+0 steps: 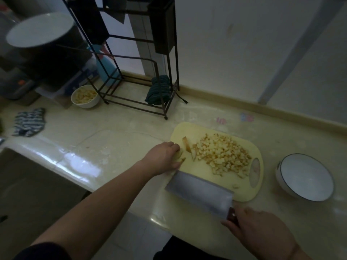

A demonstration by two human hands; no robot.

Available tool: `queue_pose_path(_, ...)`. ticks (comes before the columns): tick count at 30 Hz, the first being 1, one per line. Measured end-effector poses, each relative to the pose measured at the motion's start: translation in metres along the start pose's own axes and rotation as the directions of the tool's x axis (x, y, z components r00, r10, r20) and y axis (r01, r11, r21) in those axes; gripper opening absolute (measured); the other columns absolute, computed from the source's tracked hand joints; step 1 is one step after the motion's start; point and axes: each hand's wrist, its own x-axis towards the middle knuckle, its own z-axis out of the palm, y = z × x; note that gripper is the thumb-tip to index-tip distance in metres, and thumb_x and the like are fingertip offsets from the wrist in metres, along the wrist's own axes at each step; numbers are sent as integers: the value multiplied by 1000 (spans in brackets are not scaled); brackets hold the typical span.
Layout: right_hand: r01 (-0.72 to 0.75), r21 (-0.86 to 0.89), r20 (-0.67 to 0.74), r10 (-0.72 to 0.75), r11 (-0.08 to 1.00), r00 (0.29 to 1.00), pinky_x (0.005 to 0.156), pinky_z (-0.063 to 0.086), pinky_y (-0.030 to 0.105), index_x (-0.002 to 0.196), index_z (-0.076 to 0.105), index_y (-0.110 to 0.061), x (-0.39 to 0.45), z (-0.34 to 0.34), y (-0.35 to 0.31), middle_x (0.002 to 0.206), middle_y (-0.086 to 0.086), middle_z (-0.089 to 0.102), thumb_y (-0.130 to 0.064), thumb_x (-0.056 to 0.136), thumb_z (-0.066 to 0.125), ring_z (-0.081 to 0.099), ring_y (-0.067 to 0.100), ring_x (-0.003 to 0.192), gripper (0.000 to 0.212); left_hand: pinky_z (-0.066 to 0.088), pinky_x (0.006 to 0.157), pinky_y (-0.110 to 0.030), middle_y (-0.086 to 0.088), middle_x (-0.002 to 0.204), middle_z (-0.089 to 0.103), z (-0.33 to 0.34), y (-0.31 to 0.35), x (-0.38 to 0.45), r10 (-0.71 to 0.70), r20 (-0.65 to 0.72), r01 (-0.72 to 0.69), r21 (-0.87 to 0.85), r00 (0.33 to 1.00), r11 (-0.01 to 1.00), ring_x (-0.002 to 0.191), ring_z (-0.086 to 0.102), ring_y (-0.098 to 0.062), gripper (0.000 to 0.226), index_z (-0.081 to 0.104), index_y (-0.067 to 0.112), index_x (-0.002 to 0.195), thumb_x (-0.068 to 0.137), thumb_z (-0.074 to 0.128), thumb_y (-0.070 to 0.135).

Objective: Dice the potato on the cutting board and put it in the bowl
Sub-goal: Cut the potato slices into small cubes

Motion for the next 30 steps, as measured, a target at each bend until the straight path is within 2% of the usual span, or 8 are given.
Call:
queue_pose_path(3, -171, 110, 161, 153, 979, 975, 26, 26, 23, 61, 65, -24, -28, -3, 19, 38, 1, 53, -75, 89, 12, 46, 13, 24, 79, 48, 79, -34, -5, 123, 59, 4, 2, -6, -75, -38, 75, -23, 996, 997, 104, 60, -26, 56, 45, 20, 139, 93, 60, 49)
queue_pose_path(6, -400, 291, 313, 308, 869, 898, 44, 41, 24, 68, 63, -30, -31, -20, 21, 53, -4, 63, -87, 76, 14, 59, 1, 46, 76, 48, 74, -32, -3, 119, 61, 10, 8, -13, -230, -62, 230, -13, 971, 973, 100, 62, -25, 54, 42, 23, 139, 95, 53, 52)
queue_pose_path(8, -560, 524, 448, 351, 641, 822, 56, 44, 22, 66, 60, -22, -16, -27, 13, 57, -6, 64, -76, 80, 34, 58, -1, 55, 62, 47, 73, -33, -5, 120, 63, 13, 15, -14, -327, -83, 325, -31, 942, 945, 101, 63, -27, 53, 40, 22, 138, 95, 50, 53)
queue_pose_path(10, -639, 655, 571, 289, 404, 768, 50, 39, 24, 61, 50, -16, 7, -28, 0, 47, -3, 53, -56, 89, 45, 46, 2, 42, 49, 43, 72, -34, -7, 121, 63, 15, 24, -13, -396, -98, 389, -84, 913, 917, 103, 63, -29, 53, 39, 21, 137, 96, 50, 52)
queue_pose_path(13, -678, 712, 638, 233, 184, 734, 37, 26, 18, 63, 43, -17, 39, -25, -23, 46, -4, 40, -59, 88, 40, 33, 10, 36, 48, 42, 73, -35, -10, 121, 63, 17, 32, -10, -459, -100, 442, -153, 883, 884, 105, 62, -32, 55, 39, 19, 137, 96, 52, 54)
queue_pose_path(16, -748, 663, 739, 175, -19, 651, 42, 21, 17, 65, 41, -16, 61, -16, -35, 51, 2, 34, -60, 91, 40, 27, 13, 37, 51, 44, 73, -35, -9, 116, 64, 18, 28, -14, -466, -96, 440, -211, 879, 873, 103, 63, -32, 55, 41, 20, 137, 96, 53, 56)
queue_pose_path(23, -765, 644, 760, 130, -18, 637, 44, 19, 18, 66, 40, -17, 67, -6, -34, 52, 2, 32, -63, 90, 40, 25, 12, 39, 51, 53, 88, -37, -4, 121, 63, 18, 6, -33, -231, -45, 211, -275, 972, 938, 106, 62, -22, 56, 47, 25, 142, 92, 63, 46)
queue_pose_path(30, -661, 743, 628, 230, 106, 743, 39, 26, 18, 63, 42, -15, 66, -18, -30, 48, -1, 38, -65, 79, 41, 32, 13, 37, 53, 48, 83, -32, 4, 107, 61, 17, 27, -7, -304, -302, 191, -352, 903, 916, 106, 54, -16, 36, 64, 23, 122, 95, 59, 46)
